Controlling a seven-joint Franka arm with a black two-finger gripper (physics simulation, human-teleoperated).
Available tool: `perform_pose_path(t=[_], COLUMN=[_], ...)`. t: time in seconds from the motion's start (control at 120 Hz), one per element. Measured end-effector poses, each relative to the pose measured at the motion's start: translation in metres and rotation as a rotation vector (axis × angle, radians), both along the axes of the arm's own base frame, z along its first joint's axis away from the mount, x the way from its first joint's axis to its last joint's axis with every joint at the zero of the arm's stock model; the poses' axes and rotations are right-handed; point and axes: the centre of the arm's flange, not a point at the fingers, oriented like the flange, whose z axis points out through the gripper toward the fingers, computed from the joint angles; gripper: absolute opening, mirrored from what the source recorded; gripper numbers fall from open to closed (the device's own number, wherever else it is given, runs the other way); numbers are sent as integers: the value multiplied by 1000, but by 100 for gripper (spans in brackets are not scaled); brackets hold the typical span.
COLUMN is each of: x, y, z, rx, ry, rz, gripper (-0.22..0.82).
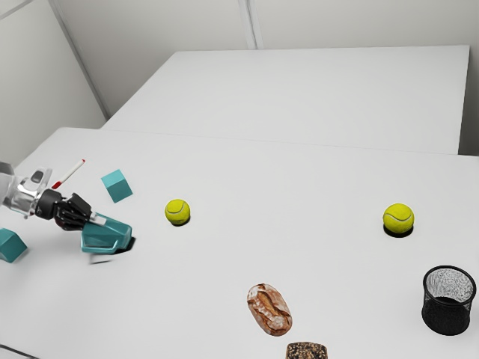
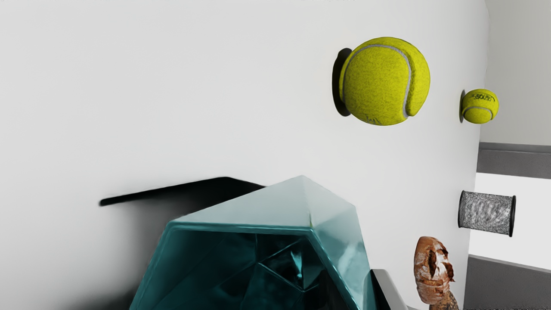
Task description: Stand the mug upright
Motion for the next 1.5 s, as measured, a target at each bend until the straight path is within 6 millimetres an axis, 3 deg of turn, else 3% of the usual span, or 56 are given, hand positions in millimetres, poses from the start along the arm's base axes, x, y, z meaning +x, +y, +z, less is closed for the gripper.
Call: perform_pose_path(t=[0.092,0.167,0.358,0.45,0.633,1.033,1.133,1.358,1.5], x=[1,8,41,57,71,60,59,50,44], y=[-1,-10,-73,-105,-129,-235,-235,-191,-183], z=[4,28,95,111,120,95,89,81,72], rx=[4,24,176,317,584,871,920,959,965], ry=[-18,-64,-132,-114,-46,-25,-16,53,79], rz=[-10,-39,-241,-353,-473,-578,-543,-372,-302], gripper=[-13,-15,-16,-17,-17,-17,-17,-17,-17])
